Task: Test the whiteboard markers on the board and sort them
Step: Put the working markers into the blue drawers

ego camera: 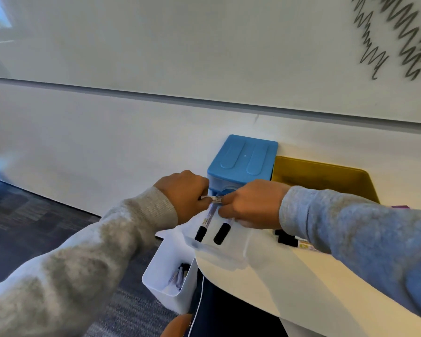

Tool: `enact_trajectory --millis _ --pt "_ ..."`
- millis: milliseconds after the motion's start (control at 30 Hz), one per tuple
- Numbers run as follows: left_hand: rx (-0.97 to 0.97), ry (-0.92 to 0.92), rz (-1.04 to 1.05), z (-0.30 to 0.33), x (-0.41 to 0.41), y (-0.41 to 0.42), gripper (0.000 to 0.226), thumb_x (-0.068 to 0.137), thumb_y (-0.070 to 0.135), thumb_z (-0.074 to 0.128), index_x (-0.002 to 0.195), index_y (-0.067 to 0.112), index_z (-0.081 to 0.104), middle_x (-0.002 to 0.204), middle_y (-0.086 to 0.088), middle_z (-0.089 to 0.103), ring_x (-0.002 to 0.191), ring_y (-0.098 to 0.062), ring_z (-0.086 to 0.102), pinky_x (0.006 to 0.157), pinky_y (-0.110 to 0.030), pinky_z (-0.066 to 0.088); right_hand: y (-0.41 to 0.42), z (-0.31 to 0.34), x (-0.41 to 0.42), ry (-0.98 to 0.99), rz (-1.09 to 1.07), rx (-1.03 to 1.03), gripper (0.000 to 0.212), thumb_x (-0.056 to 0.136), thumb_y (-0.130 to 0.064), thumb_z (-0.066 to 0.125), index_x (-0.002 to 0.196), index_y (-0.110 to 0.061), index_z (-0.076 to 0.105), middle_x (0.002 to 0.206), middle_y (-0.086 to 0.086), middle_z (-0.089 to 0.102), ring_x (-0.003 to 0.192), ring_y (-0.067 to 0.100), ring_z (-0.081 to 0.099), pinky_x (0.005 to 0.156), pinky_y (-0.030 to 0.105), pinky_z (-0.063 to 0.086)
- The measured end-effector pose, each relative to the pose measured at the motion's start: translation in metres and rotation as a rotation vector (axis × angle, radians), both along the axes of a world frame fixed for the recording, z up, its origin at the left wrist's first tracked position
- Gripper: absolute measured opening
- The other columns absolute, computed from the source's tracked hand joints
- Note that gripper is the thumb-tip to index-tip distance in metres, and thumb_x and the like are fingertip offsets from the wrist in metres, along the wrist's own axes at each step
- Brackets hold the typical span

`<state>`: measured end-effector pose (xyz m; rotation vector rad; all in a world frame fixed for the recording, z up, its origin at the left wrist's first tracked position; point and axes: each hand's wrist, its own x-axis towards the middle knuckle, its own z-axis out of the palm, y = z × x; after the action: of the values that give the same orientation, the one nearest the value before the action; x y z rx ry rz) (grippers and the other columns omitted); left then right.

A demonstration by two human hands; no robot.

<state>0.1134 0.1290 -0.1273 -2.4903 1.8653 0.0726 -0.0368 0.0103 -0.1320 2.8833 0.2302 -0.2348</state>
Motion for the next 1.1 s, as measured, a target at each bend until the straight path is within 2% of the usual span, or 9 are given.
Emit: enact_trajectory --millis 200,367,467,567,733,833,933,1000,1100 --pt "0.01 0.056 -0.016 0.031 0.02 0.01 0.023 0.098 0.046 0.053 0.087 0.026 0.059 0.08 0.007 0.059 0.074 -0.014 0.057 0.067 -0.03 0.046 0.004 0.004 -0.023 -0.332 -0.157 0.447 0.012 0.094 -0.025 0.065 0.105 -0.021 0.066 0.094 -0.005 0.063 0.072 0.01 0.052 0.068 0.03 0.05" --pt "-0.146 0.185 -0.022 0.056 0.025 0.018 0.02 0.097 0.039 0.056 0.089 0.021 0.062 0.086 0.002 0.061 0.07 -0.012 0.052 0.062 -0.025 0.037 0.003 0.023 -0.067 -0.592 -0.319 0.614 0.013 0.089 -0.025 0.073 0.099 -0.025 0.064 0.084 -0.02 0.056 0.07 0.005 0.056 0.062 0.01 0.042" --pt "-0.335 0.236 -0.068 0.057 0.019 0.015 0.015 0.095 0.036 0.058 0.086 0.025 0.062 0.085 0.001 0.054 0.07 -0.012 0.049 0.062 -0.026 0.034 -0.019 0.015 -0.113 -0.573 -0.438 0.671 0.014 0.087 -0.022 0.076 0.094 -0.025 0.065 0.08 -0.017 0.059 0.067 0.011 0.059 0.058 0.018 0.046" --pt "-0.378 0.262 -0.158 0.045 -0.006 0.004 0.009 0.096 0.033 0.06 0.089 0.026 0.063 0.082 0.004 0.051 0.07 -0.006 0.047 0.06 -0.017 0.034 -0.041 -0.017 -0.158 -0.415 -0.592 0.562 0.011 0.087 -0.029 0.075 0.093 -0.029 0.066 0.08 -0.017 0.059 0.066 0.007 0.055 0.06 0.028 0.047" --pt "-0.275 0.337 -0.379 0.009 -0.062 -0.02 0.006 0.095 0.03 0.062 0.09 0.026 0.059 0.086 0.009 0.05 0.077 -0.004 0.048 0.067 -0.017 0.035 -0.039 -0.07 -0.19 -0.189 -0.735 0.404 0.022 0.093 -0.037 0.066 0.114 -0.03 0.067 0.113 -0.009 0.067 0.096 0.012 0.06 0.084 0.029 0.052" --pt "-0.217 0.323 -0.488 -0.011 -0.094 -0.035 0.007 0.096 0.03 0.062 0.093 0.025 0.059 0.088 0.013 0.049 0.08 -0.005 0.048 0.071 -0.018 0.039 -0.037 -0.084 -0.19 -0.203 -0.713 0.349 0.027 0.096 -0.038 0.062 0.121 -0.029 0.064 0.126 -0.005 0.064 0.109 0.018 0.061 0.091 0.035 0.053" --pt "-0.187 0.244 -0.549 -0.023 -0.119 -0.045 0.011 0.096 0.035 0.061 0.1 0.025 0.059 0.098 0.009 0.055 0.087 -0.01 0.051 0.078 -0.034 0.049 -0.038 -0.096 -0.194 -0.267 -0.739 0.323 0.035 0.096 -0.04 0.062 0.129 -0.029 0.061 0.133 -0.002 0.06 0.111 0.024 0.062 0.088 0.038 0.056" --pt "-0.162 0.185 -0.566 -0.024 -0.135 -0.051 0.015 0.096 0.038 0.06 0.105 0.026 0.059 0.103 0.008 0.056 0.092 -0.012 0.052 0.082 -0.035 0.05 -0.044 -0.1 -0.203 -0.352 -0.781 0.419 0.037 0.093 -0.036 0.068 0.128 -0.028 0.063 0.127 -0.003 0.064 0.107 0.024 0.065 0.087 0.039 0.057" --pt "-0.079 0.083 -0.581 -0.027 -0.154 -0.061 0.02 0.096 0.041 0.06 0.111 0.027 0.061 0.11 0.007 0.059 0.098 -0.013 0.055 0.083 -0.03 0.047 -0.06 -0.097 -0.216 -0.432 -0.835 0.533 0.016 0.091 -0.023 0.072 0.106 -0.029 0.071 0.104 -0.007 0.067 0.094 0.017 0.065 0.081 0.028 0.054"
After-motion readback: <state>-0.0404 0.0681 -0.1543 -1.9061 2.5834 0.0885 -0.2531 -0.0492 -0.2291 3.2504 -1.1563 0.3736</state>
